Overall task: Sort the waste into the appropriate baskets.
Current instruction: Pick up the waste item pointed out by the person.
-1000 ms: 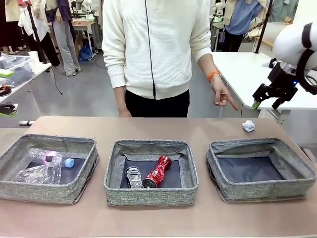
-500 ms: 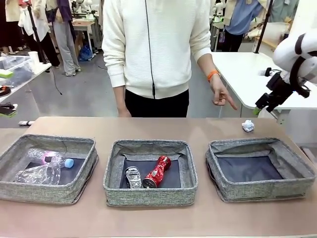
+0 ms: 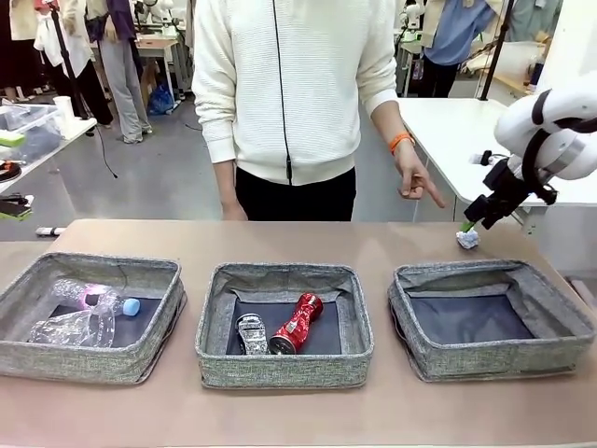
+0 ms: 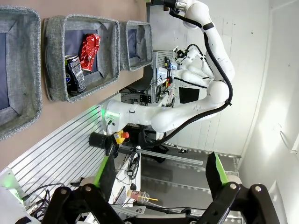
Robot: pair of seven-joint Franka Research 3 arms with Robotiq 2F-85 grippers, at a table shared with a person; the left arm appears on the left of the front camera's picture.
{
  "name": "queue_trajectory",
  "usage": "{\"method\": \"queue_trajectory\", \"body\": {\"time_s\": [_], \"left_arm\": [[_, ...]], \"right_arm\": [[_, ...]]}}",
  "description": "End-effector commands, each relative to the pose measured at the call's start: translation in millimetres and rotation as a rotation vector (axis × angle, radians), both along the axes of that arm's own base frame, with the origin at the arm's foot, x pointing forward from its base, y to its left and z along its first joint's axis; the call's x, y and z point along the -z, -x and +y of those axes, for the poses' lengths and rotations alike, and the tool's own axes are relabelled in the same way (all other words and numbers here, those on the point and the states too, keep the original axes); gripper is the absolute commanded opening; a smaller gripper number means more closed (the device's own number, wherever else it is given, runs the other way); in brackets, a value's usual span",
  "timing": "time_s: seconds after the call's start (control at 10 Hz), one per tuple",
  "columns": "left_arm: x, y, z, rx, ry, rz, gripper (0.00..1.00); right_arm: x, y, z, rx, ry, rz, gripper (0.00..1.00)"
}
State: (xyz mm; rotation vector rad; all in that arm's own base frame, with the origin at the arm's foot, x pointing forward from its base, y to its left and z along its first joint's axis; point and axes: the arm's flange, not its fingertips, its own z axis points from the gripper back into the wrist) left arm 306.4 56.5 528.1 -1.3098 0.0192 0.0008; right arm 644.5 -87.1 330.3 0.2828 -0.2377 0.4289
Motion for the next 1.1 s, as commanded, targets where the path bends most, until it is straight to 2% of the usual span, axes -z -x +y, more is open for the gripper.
{"method": "queue_trajectory", "body": {"time_s": [0.0,0.2,1.0], "left_arm": [[-5.8,0.6,-2.9,0.000,0.012,0.008,1.00],[-5.8,0.6,-2.9,0.000,0.012,0.008,1.00],[-5.8,0.6,-2.9,0.000,0.012,0.008,1.00]], "right_arm": [[8.0,-7.5,4.7,0.030,-0.013,-0.048,1.00],[18.5,-11.6,6.8,0.071,0.015,-0.078,1.00],[22.7,-12.7,8.0,0.065,0.038,-0.047,1.00]]}}
